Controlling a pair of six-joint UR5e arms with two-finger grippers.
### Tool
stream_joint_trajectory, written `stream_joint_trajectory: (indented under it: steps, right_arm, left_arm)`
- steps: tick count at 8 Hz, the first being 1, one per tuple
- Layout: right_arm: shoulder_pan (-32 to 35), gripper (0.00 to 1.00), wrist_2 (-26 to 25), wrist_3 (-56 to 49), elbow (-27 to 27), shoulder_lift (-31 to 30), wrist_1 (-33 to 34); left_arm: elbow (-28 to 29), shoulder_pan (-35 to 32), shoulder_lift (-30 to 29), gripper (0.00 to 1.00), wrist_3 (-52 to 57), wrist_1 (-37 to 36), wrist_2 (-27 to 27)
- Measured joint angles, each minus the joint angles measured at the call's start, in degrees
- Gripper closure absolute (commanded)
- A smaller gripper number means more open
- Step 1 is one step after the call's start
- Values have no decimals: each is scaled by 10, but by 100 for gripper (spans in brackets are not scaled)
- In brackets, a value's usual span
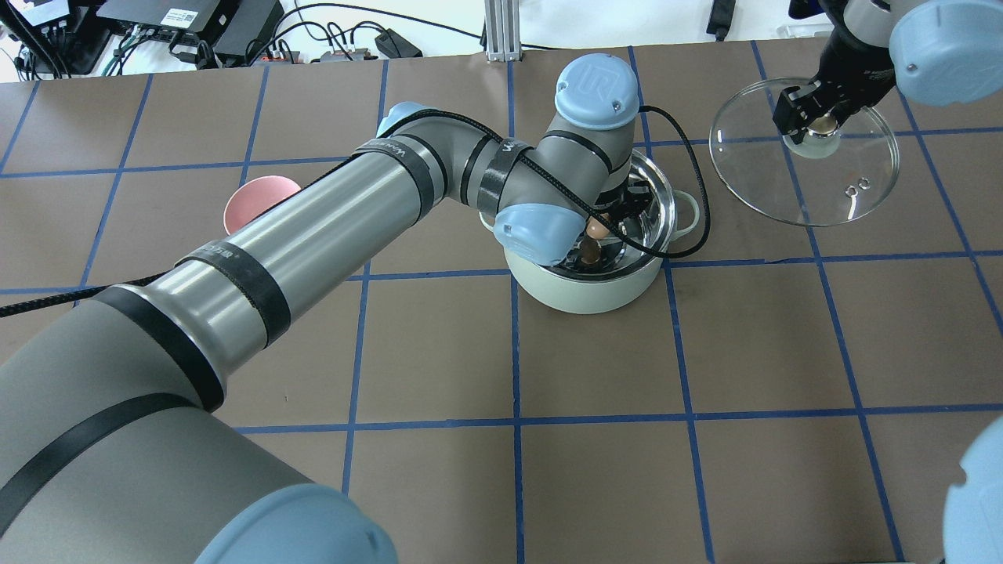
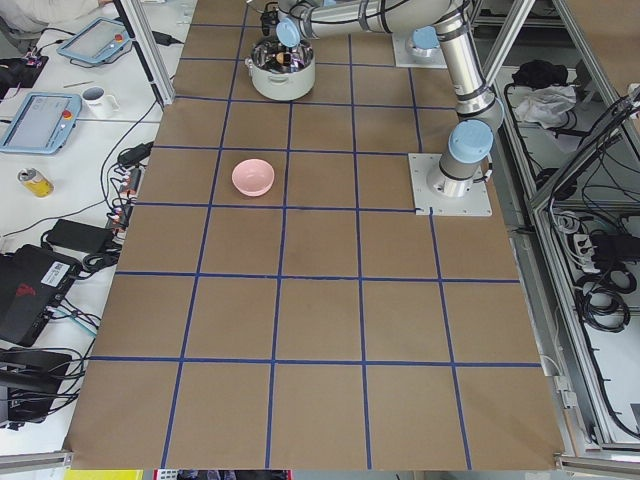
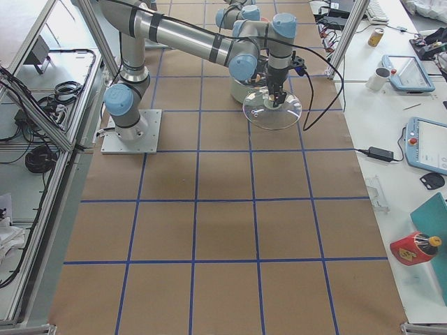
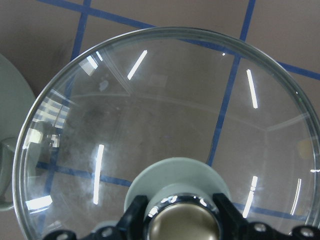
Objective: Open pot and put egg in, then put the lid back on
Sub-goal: 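Carry the egg with the left gripper over the open pot, then lower the egg into the pot, open the left gripper and withdraw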
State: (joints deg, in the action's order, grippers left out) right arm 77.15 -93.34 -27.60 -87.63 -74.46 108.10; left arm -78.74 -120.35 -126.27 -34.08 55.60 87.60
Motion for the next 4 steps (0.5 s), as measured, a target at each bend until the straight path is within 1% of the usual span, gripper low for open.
stream_joint_trajectory:
  steps: [1,2,3,4]
  right_arm:
    - [0,100,0,0,0,0,0]
    - [0,100,1,1,0,0,0]
    - [0,100,1,1,0,0,0]
    - [0,100,1,1,0,1,0]
  left_arm:
    - [0,0,-2,61,1,-4,0]
    - [0,0,-3,50,3,-5,0]
    - [-1,-1,-3,43,4,-6,0]
    - [-4,0,-3,29,6,-6,0]
